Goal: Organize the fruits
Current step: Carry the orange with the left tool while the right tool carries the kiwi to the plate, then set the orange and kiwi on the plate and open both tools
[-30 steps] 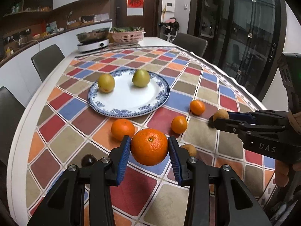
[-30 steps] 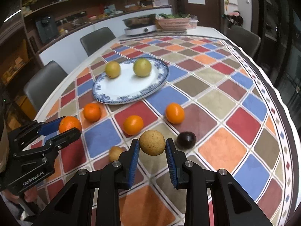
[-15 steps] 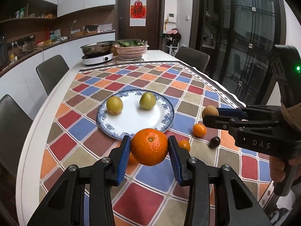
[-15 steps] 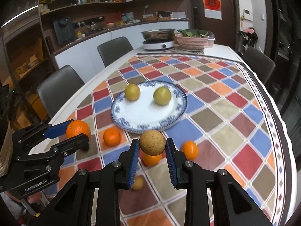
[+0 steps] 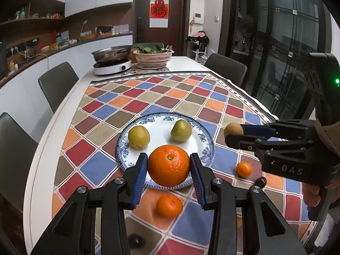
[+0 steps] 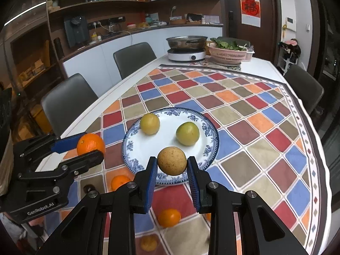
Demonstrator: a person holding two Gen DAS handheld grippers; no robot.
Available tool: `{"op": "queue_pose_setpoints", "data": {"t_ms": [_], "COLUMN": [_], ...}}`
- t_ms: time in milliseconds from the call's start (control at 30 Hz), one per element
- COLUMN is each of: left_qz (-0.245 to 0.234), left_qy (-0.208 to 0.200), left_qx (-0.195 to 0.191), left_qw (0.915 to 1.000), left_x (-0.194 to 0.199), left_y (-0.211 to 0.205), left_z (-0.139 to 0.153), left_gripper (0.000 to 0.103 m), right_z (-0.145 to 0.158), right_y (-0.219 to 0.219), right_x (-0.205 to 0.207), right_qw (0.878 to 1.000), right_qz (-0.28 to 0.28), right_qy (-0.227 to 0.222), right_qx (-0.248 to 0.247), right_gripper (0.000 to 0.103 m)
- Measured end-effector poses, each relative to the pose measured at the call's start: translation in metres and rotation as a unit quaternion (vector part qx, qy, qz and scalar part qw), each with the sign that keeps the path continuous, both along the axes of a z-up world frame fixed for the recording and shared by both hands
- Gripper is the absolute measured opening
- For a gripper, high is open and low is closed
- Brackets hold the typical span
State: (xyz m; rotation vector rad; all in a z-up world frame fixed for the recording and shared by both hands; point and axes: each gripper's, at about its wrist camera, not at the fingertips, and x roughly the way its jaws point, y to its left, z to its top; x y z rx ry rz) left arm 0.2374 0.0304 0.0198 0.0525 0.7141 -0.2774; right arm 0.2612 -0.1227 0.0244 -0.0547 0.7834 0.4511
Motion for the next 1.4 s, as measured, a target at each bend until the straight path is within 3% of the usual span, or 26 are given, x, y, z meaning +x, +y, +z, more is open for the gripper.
{"op": "queue_pose_setpoints", "data": {"t_ms": [300, 800, 1133, 1233, 1400], "left_qz": [0.002, 0.021, 0.029, 0.032, 0.033], "left_qy": [0.066, 0.134, 0.15, 0.137, 0.111], "left_qx": [-0.013, 0.013, 0.023, 0.027, 0.03], "left_qw": [0.9977, 0.9906, 0.988, 0.9897, 0.9928], "left_x": [0.056, 0.11, 0.119, 0.114, 0.099], "left_y": [0.009, 0.012, 0.013, 0.013, 0.014], "left_z": [-0.026, -0.07, -0.076, -0.069, -0.047], "left_gripper": [0.04, 0.04, 0.041, 0.052, 0.053], "right_z": [-0.026, -0.069, -0.075, -0.072, -0.06], "right_y": [0.012, 0.027, 0.028, 0.026, 0.022], "right_x": [0.051, 0.096, 0.104, 0.103, 0.093], "right_qw": [0.999, 0.993, 0.992, 0.993, 0.994], "right_qz": [-0.003, -0.01, -0.015, -0.016, -0.021], "right_qy": [0.053, 0.114, 0.118, 0.117, 0.102], "right_qx": [-0.002, -0.027, -0.031, -0.026, -0.023], "right_gripper": [0.03, 0.03, 0.031, 0.035, 0.035]}}
